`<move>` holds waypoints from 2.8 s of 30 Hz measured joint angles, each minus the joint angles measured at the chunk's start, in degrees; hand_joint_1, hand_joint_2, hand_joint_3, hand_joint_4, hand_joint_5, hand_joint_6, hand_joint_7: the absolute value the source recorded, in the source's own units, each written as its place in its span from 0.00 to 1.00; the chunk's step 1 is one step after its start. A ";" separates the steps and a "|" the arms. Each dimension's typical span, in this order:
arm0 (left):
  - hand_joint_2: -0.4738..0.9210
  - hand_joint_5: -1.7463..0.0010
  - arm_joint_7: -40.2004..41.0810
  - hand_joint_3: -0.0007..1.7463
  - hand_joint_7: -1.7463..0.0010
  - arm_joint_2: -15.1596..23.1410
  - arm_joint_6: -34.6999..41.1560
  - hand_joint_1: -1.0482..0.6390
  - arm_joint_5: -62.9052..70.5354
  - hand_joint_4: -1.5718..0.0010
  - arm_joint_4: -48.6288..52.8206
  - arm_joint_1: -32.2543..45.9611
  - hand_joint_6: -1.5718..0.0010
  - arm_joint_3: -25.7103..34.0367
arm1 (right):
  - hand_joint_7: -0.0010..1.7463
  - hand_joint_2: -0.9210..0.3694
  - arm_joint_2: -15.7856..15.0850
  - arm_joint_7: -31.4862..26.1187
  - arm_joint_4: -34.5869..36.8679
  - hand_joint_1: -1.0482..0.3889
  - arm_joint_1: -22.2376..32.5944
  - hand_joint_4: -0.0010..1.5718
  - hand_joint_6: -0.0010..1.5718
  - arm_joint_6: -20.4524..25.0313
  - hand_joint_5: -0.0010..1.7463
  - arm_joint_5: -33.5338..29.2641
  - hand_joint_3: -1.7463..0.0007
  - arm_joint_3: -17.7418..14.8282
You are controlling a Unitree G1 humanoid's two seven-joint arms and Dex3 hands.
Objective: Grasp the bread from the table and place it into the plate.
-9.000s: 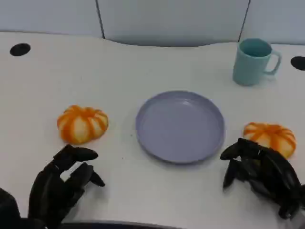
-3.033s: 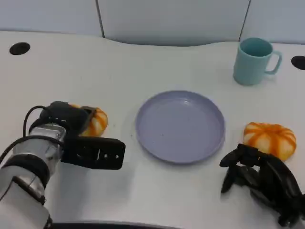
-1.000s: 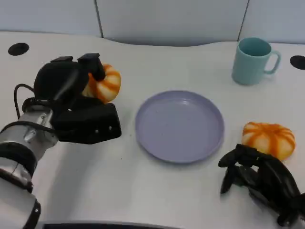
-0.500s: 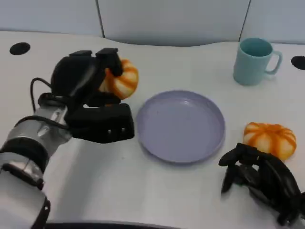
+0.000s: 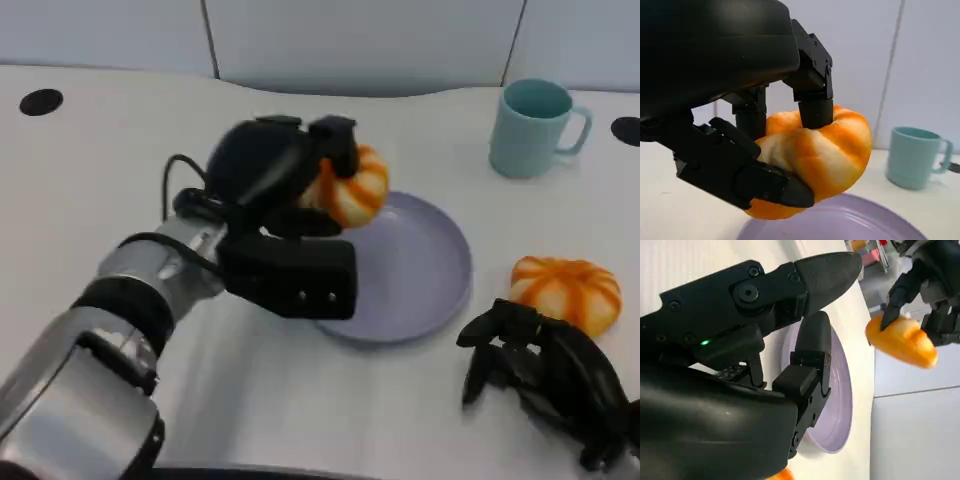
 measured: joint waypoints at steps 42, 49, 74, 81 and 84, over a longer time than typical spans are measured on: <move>1.00 0.93 -14.96 0.09 0.87 -5.47 9.62 0.14 3.99 1.00 2.37 -2.79 0.96 -6.27 | 0.62 0.00 1.19 -0.42 -0.71 0.33 1.00 0.42 0.47 -1.57 0.92 -0.75 0.95 0.59; 1.00 1.00 -14.95 0.09 0.82 -5.46 9.67 0.13 4.13 1.00 2.37 -2.80 1.00 -6.69 | 0.63 0.00 1.19 -0.60 -0.45 0.34 0.98 0.42 0.46 -3.00 0.93 -1.13 0.95 0.65; 1.00 0.78 -15.03 0.11 0.79 -5.45 9.74 0.11 4.10 0.98 2.37 -2.80 0.99 -7.03 | 0.63 0.00 1.19 -0.49 -0.06 0.33 0.93 0.42 0.46 -3.38 0.93 -1.11 0.95 0.50; 1.00 0.43 -14.82 0.11 0.55 -3.03 6.50 0.12 2.03 1.00 1.47 -2.79 1.00 -4.50 | 0.61 0.00 1.12 1.07 0.13 0.35 0.33 0.40 0.46 -0.58 0.92 0.25 0.95 -0.15; 1.00 0.42 -14.33 0.11 0.54 -2.64 5.98 0.12 2.02 1.00 1.46 -2.78 1.00 -4.40 | 0.61 0.00 1.07 1.32 0.15 0.35 0.27 0.40 0.46 -0.07 0.92 0.59 0.95 -0.43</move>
